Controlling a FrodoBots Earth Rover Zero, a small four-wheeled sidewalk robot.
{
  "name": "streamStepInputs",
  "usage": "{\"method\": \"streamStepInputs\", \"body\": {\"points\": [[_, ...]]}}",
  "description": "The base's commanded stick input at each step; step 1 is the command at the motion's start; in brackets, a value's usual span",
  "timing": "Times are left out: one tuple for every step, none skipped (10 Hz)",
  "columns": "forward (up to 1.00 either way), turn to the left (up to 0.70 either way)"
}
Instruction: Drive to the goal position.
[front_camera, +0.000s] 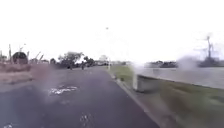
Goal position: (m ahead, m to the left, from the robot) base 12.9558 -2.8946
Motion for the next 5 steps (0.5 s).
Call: {"method": "streamStepInputs", "body": {"points": [[1.00,0.40],[1.00,0.40],[1.00,0.40],[1.00,0.00],[1.00,0.00]]}}
